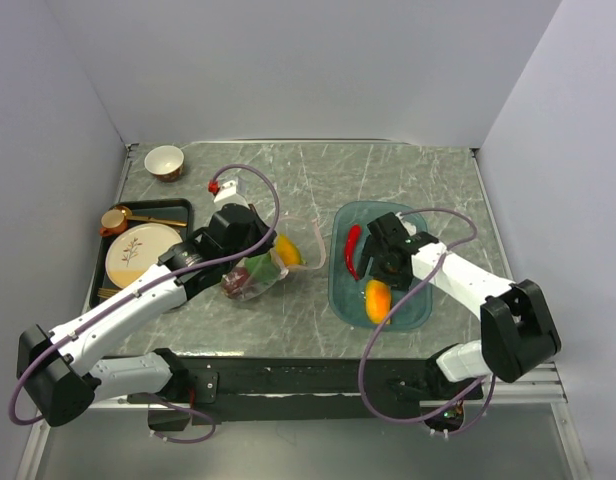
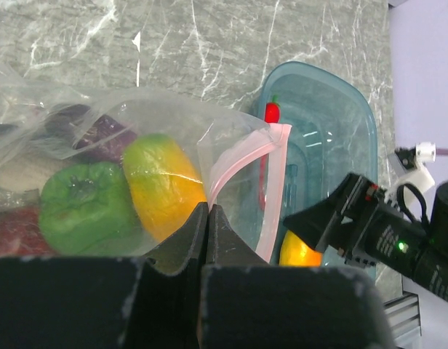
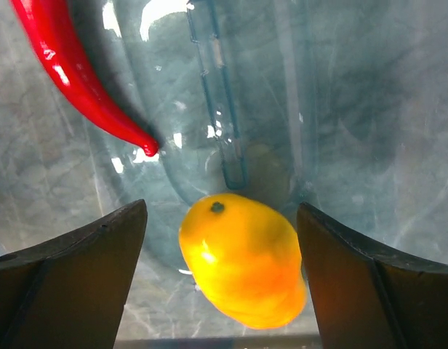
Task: Place the food in the zip-top bag and seal the zipper
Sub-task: Pick up the fake fruit from the bin.
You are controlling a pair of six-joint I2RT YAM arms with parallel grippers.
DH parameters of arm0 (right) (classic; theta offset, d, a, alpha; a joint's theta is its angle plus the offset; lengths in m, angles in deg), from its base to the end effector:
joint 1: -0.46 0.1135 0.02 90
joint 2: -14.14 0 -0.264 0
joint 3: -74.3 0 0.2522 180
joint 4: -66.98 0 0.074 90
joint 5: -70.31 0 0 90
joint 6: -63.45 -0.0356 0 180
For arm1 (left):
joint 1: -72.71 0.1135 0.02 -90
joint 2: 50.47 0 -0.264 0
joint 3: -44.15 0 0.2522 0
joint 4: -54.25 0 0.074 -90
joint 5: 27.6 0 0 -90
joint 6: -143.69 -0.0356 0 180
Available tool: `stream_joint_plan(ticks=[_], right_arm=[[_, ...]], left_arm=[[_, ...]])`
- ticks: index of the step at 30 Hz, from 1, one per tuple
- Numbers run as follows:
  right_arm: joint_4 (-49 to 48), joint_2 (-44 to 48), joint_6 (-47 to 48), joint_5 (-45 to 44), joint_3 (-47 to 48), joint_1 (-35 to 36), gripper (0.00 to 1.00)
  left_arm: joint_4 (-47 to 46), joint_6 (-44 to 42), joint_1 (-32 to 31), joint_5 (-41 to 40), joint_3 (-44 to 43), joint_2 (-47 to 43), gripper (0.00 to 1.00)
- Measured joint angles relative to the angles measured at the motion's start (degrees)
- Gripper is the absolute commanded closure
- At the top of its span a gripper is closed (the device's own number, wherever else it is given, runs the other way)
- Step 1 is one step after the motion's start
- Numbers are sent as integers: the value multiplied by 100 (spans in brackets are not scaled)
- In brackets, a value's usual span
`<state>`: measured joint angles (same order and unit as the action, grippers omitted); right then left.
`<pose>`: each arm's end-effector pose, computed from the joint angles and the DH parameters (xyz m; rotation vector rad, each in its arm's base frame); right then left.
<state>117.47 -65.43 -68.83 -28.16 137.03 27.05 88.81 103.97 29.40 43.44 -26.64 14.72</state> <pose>0.2310 0.1098 0.1993 0.4127 2.6985 0.1427 0.1931 -0.1661 0.3256 -0.3347 2.0879 -0.6637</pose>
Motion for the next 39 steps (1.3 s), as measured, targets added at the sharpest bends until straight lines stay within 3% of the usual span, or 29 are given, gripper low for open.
stream_joint_plan(ticks=[2, 12, 22, 26, 27, 28, 31, 39], right_arm=[[-103, 164, 92, 31, -188, 0, 0], [-341, 1714, 286, 291, -1001, 0, 0], [-472, 1272, 278, 525, -1224, 0, 2], [-511, 1215, 260, 533, -1237, 0, 21], [-535, 1215, 254, 535, -1239, 0, 30], [-564, 1215, 245, 549, -1246, 0, 48], [-595, 1215, 251, 581, -1257, 0, 68], [-581, 1351, 299, 595, -1239, 0, 88]], left_arm=[[9, 0, 0, -22, 0, -15, 99], [-15, -4, 0, -28, 0, -74, 99], [-37, -4, 0, -20, 0, -74, 99], [-37, -2, 0, -20, 0, -74, 99], [-37, -2, 0, -20, 0, -74, 99], [-37, -2, 0, -22, 0, -74, 99], [-37, -2, 0, -20, 0, -74, 99], [-37, -4, 0, -11, 0, -72, 99]])
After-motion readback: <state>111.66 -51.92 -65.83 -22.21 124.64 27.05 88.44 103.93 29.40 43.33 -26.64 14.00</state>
